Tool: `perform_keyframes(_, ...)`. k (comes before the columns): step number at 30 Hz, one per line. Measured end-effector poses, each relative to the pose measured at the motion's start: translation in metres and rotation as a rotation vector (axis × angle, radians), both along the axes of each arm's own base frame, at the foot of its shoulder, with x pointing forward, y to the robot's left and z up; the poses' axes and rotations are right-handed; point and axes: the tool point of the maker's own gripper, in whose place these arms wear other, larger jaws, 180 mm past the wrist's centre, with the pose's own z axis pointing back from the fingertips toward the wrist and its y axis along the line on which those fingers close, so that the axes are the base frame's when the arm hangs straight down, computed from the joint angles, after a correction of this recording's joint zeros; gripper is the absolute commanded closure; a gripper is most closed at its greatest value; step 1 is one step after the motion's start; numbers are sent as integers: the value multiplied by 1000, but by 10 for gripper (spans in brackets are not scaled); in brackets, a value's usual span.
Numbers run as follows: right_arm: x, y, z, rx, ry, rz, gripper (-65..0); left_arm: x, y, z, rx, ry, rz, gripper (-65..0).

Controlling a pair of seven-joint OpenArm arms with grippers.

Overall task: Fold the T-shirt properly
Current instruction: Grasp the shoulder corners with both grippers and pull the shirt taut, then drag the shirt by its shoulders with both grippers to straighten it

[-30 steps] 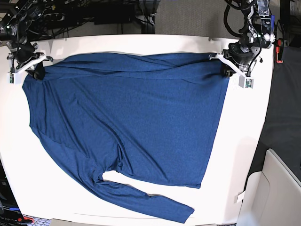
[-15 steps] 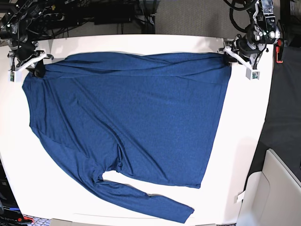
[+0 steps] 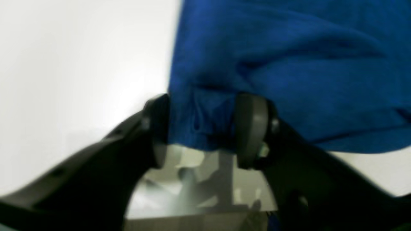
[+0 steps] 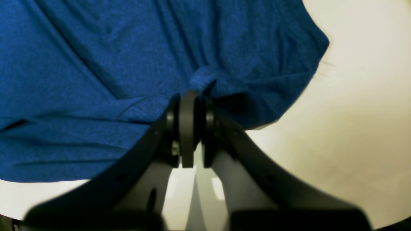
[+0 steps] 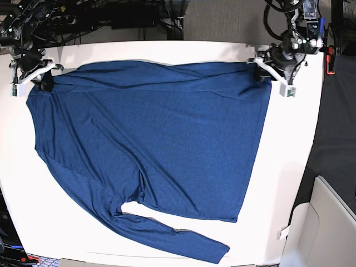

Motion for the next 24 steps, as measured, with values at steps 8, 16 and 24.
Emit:
perform_keyframes(8, 0, 0, 0, 0, 1, 0, -13, 11, -8, -4, -41, -4, -13, -6)
perform_keyframes(16, -3, 8, 3, 50, -32, 17, -13, -15, 32, 9, 52, 34, 53, -2)
perform_keyframes(24, -40, 15, -6, 100, 28, 35, -13, -53, 53, 8, 124, 105, 11, -1)
